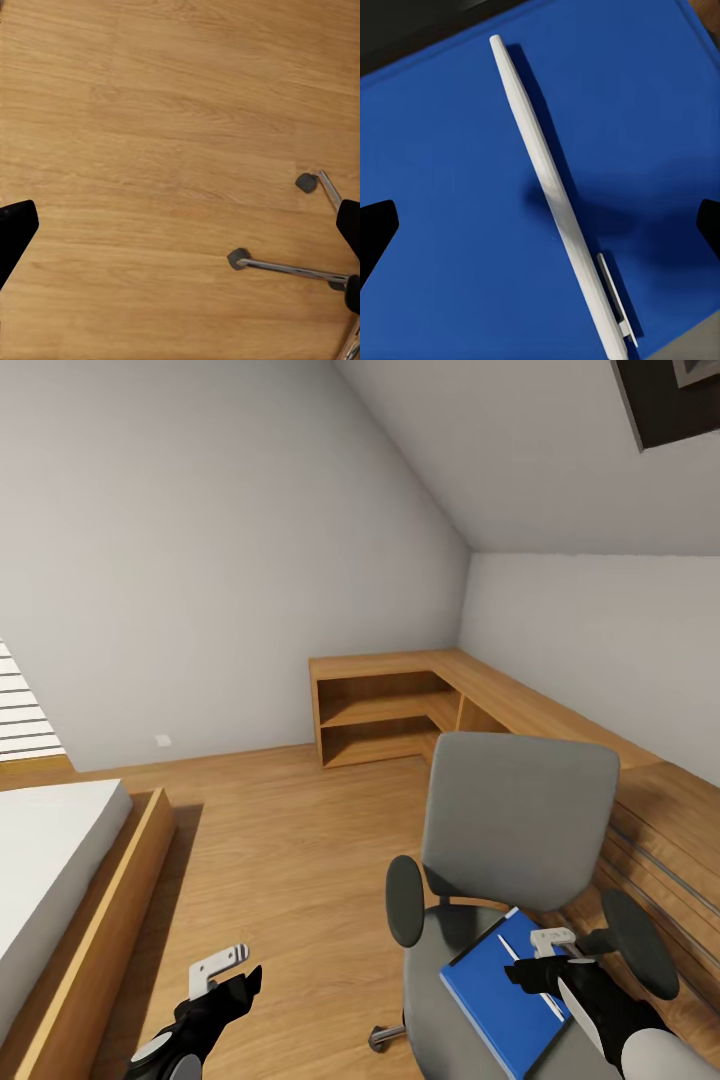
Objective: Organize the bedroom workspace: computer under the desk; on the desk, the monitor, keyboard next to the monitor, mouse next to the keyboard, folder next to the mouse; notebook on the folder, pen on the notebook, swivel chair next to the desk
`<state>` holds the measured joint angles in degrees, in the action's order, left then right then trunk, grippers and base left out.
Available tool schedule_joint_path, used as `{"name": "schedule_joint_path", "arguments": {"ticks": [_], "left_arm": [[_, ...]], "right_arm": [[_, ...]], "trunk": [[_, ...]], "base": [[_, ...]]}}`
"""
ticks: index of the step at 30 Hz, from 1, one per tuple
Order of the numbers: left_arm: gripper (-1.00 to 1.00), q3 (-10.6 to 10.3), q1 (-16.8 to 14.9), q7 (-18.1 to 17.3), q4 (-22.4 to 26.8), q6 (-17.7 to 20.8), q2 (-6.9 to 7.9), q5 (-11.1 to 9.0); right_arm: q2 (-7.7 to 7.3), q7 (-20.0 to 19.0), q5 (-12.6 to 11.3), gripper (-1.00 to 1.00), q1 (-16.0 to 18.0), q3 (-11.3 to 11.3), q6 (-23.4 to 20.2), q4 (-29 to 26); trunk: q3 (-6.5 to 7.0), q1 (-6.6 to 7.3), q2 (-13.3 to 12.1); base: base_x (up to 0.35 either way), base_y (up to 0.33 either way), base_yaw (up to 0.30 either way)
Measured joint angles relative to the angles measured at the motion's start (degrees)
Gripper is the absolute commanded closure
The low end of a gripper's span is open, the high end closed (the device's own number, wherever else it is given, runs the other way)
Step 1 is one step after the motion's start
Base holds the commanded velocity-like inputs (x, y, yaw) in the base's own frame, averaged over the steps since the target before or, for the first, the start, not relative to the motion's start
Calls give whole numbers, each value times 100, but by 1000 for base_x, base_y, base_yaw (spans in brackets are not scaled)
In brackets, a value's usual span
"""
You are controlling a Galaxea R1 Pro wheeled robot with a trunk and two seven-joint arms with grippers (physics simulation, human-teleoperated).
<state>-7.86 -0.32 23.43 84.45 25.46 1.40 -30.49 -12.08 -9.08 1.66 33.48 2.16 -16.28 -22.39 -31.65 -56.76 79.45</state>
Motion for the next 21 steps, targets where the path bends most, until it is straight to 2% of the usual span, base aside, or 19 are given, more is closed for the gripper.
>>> {"name": "schedule_joint_path", "arguments": {"ticks": [8,21], "left_arm": [[-100,-1,0,8,-8,-6,3,18],[-100,0,0,-1,-8,4,3,-7]], "right_arm": [[0,1,0,-100,0,0,-2,0],[5,0,0,-100,0,0,-1,1]], "trunk": [[0,0,0],[0,0,0]], "base": [[0,-93,0],[0,-12,0]]}}
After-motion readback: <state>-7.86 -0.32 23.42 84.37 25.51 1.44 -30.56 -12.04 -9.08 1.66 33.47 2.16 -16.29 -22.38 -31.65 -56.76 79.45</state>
